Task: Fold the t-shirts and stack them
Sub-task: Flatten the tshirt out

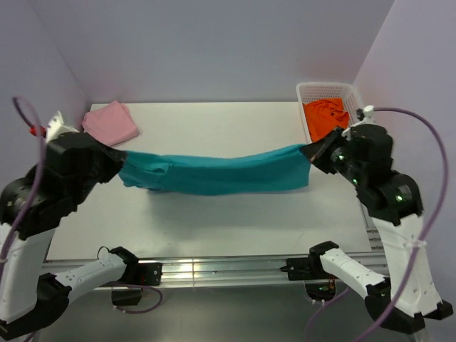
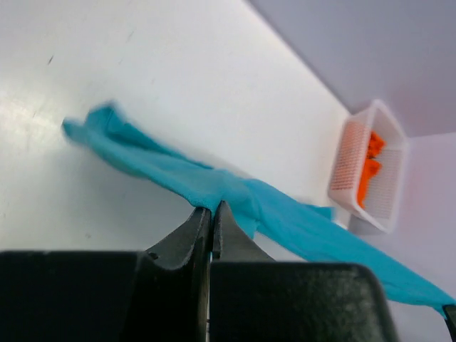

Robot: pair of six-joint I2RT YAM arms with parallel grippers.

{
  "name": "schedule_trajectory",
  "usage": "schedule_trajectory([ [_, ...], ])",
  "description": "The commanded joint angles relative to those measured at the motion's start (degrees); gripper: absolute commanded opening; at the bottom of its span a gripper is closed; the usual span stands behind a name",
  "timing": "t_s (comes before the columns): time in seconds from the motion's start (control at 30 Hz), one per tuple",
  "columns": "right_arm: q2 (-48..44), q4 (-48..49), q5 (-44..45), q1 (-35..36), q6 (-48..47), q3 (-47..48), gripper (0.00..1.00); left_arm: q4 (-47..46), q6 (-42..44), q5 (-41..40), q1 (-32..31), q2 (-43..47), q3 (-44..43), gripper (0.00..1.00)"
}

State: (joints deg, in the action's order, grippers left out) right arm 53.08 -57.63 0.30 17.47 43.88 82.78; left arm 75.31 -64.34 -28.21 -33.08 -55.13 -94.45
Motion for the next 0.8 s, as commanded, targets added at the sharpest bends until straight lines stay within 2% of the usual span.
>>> schedule_trajectory([
  [0.0, -2.54, -6.44, -1.96, -0.16, -3.18, 9.81, 0.0, 3.18, 11.75, 0.86, -0.23, -1.46, -11.6, 0.0],
  [0.1, -4.3, -6.1, -3.63, -0.16, -5.29, 15.11, 0.0, 2.83, 16.76, 5.26, -0.14, -3.3, -24.68, 0.0],
  [0.2, -6.76, -2.85, -6.08, -0.16, -7.49, 17.58, 0.0, 2.39, 20.63, 8.86, -0.23, -4.8, -33.91, 0.0],
  [0.3, -8.34, 0.93, -7.41, -0.16, -9.51, 20.82, 0.0, -1.03, 24.07, 13.69, -0.14, -5.68, -39.47, 0.0],
  [0.5, -4.57, 3.57, -6.89, -0.16, -13.73, 30.75, 0.0, -13.33, 26.01, 18.98, -0.14, -5.6, -38.54, 0.0],
  [0.63, -0.53, 5.06, -3.64, -0.16, -14.35, 30.42, 0.0, -19.4, 27.68, 16.09, -0.14, -7.79, -33.96, 0.0],
  [0.77, 5.44, 6.38, 2.67, -0.16, -12.94, 25.78, 0.0, -22.92, 28.74, 8.01, -0.14, -11.65, -29.22, 0.0],
])
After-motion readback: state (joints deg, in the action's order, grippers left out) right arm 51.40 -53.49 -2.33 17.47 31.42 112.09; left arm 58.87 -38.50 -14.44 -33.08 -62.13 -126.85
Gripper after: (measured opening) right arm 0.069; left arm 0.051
